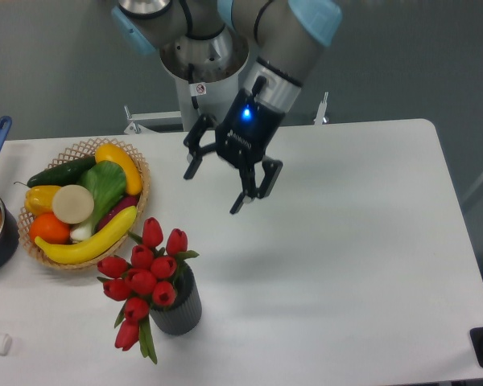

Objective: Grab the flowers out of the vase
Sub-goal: 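Lower the open gripper onto the red tulip stems above the vase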

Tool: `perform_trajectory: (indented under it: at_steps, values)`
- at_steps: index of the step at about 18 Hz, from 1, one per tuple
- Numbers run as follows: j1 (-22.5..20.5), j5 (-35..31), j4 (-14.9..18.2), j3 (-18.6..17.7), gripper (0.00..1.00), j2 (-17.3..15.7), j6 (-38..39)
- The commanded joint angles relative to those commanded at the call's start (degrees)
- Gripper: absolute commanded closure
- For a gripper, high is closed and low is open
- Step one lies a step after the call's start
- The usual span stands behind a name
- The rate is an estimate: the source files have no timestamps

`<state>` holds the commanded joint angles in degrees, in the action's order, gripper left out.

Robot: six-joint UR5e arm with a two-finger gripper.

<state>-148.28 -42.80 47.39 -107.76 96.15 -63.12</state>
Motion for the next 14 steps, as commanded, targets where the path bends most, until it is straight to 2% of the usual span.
perform_trajectory:
  at_steps: [5,8,11,14]
  values:
    - [1.0,-0.3,-1.5,0.9,0.0,1.9,1.9]
    - [1.8,-0.6,-2.0,3.1,0.0,4.2,1.7]
    - [2.9,-0.9,-5.4,3.8,0.0,6.7,0.1]
    - [4.4,-0.8,-6.2,3.9,0.0,7.7,-2.3]
